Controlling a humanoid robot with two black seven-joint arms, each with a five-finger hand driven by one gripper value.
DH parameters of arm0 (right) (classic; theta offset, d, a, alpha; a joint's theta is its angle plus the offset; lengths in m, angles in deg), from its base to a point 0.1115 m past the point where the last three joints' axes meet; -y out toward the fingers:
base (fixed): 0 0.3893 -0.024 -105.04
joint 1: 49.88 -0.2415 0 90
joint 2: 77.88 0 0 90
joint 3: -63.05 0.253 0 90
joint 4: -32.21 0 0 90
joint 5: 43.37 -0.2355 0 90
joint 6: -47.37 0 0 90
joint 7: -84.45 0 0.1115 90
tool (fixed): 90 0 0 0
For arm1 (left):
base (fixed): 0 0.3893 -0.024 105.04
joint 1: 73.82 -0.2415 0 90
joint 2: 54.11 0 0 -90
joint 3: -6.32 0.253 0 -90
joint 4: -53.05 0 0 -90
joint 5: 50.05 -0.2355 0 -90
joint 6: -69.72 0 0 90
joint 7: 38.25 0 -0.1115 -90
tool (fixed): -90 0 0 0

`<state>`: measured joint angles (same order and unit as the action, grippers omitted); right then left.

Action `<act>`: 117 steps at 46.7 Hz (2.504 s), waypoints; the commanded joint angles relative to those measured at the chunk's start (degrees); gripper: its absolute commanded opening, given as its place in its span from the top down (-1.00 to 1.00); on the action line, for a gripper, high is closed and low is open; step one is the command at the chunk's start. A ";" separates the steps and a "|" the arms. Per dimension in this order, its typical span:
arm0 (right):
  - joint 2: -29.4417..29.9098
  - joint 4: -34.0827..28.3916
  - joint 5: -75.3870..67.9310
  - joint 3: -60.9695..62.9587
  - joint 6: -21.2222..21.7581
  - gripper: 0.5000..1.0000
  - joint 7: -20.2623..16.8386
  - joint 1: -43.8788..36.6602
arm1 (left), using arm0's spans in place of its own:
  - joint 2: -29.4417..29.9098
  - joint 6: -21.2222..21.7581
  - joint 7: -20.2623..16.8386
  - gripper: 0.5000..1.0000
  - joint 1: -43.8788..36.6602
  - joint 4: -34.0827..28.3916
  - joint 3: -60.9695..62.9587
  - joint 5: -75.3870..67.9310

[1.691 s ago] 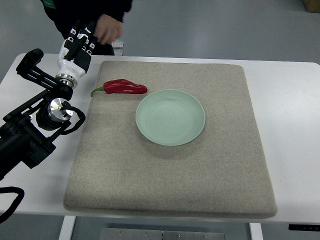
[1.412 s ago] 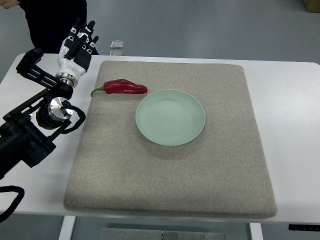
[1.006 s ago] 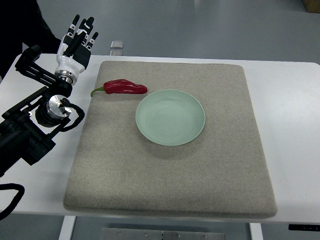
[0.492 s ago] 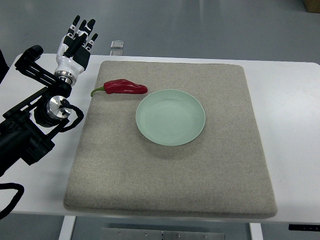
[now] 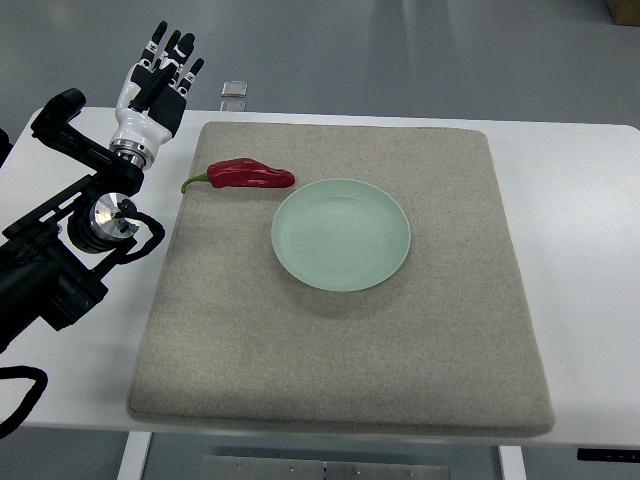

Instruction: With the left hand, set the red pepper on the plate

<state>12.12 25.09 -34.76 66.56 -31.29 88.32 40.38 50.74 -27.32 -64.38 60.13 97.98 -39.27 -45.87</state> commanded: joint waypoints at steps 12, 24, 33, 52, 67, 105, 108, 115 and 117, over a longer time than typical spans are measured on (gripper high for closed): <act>0.00 0.00 0.00 0.00 0.00 -0.73 0.00 0.00 | 0.70 1.67 0.03 -0.93 0.09 -0.02 0.33 -8.57; 0.00 0.00 0.00 0.00 0.00 -0.73 0.00 0.00 | 1.05 5.98 0.38 -0.89 0.09 0.07 0.59 -30.53; 0.00 0.00 0.00 0.00 0.00 -0.73 0.00 0.00 | 2.11 7.56 0.38 -0.86 0.35 0.16 0.68 -44.33; 0.00 0.00 0.00 0.00 0.00 -0.73 0.00 0.00 | 6.06 8.88 0.47 -0.82 1.23 -0.10 4.63 -59.81; 0.00 0.00 0.00 0.00 0.00 -0.73 0.00 0.00 | 6.42 22.33 0.64 -0.78 2.64 0.07 14.92 -63.95; 0.00 0.00 0.00 0.00 0.00 -0.73 0.00 0.00 | 11.77 17.58 5.39 -0.47 12.83 -0.37 33.73 -65.53; 0.00 0.00 0.00 0.00 0.00 -0.73 0.00 0.00 | 12.22 17.58 5.39 -0.48 13.18 -0.37 33.81 -66.23; 0.00 0.00 0.00 0.00 0.00 -0.73 0.00 0.00 | 12.30 17.67 5.39 -0.45 13.27 -0.37 34.08 -70.71; 0.00 0.00 0.00 0.00 0.00 -0.73 0.00 0.00 | 12.30 17.67 5.39 -0.45 13.18 -0.37 34.08 -71.85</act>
<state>12.12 25.09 -34.76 66.56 -31.30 88.32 40.37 63.05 -9.72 -58.99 73.39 97.60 -5.20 -115.89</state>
